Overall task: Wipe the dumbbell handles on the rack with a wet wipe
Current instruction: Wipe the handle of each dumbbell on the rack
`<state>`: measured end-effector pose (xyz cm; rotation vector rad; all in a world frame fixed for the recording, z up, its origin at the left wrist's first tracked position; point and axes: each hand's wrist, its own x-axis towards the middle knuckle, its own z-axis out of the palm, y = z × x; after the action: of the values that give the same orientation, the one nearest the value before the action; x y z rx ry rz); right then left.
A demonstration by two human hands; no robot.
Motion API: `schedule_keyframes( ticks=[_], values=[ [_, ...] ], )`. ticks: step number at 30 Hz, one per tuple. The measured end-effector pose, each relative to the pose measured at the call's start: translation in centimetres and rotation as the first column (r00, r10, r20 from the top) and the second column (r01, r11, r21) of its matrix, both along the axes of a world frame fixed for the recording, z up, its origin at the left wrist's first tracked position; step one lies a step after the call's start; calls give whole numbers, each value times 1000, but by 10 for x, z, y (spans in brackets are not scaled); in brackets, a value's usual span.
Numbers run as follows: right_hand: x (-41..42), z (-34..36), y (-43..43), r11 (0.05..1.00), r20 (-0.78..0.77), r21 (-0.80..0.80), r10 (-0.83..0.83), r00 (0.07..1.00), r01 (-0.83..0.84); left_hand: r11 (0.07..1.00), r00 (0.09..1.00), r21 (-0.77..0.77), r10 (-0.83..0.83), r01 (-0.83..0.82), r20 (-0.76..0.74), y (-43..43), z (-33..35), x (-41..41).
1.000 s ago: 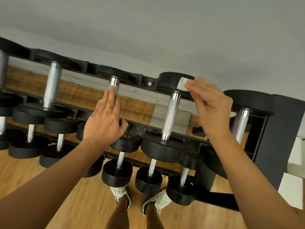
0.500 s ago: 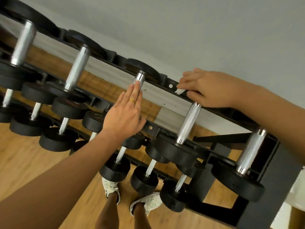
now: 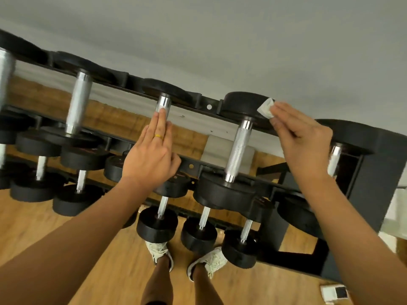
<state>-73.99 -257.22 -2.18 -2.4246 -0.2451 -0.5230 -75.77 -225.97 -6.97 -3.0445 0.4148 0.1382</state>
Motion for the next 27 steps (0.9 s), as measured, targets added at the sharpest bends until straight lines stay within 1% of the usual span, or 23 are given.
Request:
schedule_keyframes(
  ticks=[1, 3, 4, 6, 8, 10, 11, 13, 15, 17, 19, 21, 23, 25, 27],
  values=[
    [-4, -4, 1, 992, -25, 92, -87, 996, 89, 999, 1000, 22, -27, 27, 3, 0, 0, 0],
    [-7, -12, 4, 936, -79, 279, -202, 976, 216, 995, 997, 60, -78, 78, 1, 0, -1, -1],
    [-6, -16, 6, 901, -99, 351, -235, 967, 255, 992, 995, 73, -99, 99, -10, 0, -1, -1],
    [-4, -23, 10, 829, -166, 443, -297, 940, 340, 988, 992, 96, -122, 124, -28, 1, 1, -1],
    [-1, -29, 14, 721, -271, 540, -340, 901, 434, 983, 991, 126, -129, 133, -38, 0, 2, -1],
    [3, -34, 16, 596, -350, 643, -329, 877, 480, 975, 990, 170, -140, 144, -36, -3, 3, -2],
    [6, -36, 15, 549, -375, 675, -319, 870, 492, 972, 989, 184, -145, 149, -32, -4, 4, -2],
    [15, -40, 10, 493, -416, 703, -300, 858, 513, 970, 989, 189, -147, 149, -27, -6, 4, -2],
    [24, -45, 5, 487, -461, 690, -276, 843, 536, 969, 990, 199, -140, 144, -35, -7, 5, -2],
    [23, -47, 1, 473, -527, 700, -162, 834, 534, 971, 991, 197, -131, 134, -26, -8, 5, -2],
    [11, -46, -1, 451, -547, 736, -43, 836, 505, 977, 993, 175, -122, 121, -6, -10, 5, -2],
    [-8, -48, 0, 429, -549, 742, -51, 834, 515, 979, 992, 167, -123, 120, 6, -11, 5, -3],
    [-25, -55, 5, 337, -576, 756, -65, 815, 561, 978, 992, 164, -127, 125, 3, -11, 5, -3],
    [-33, -61, 15, 248, -609, 766, -20, 793, 594, 981, 993, 155, -121, 119, 7, -11, 4, -2],
    [-32, -63, 27, 229, -619, 770, 41, 784, 596, 983, 993, 146, -114, 111, 13, -10, 4, -2]
  ],
)
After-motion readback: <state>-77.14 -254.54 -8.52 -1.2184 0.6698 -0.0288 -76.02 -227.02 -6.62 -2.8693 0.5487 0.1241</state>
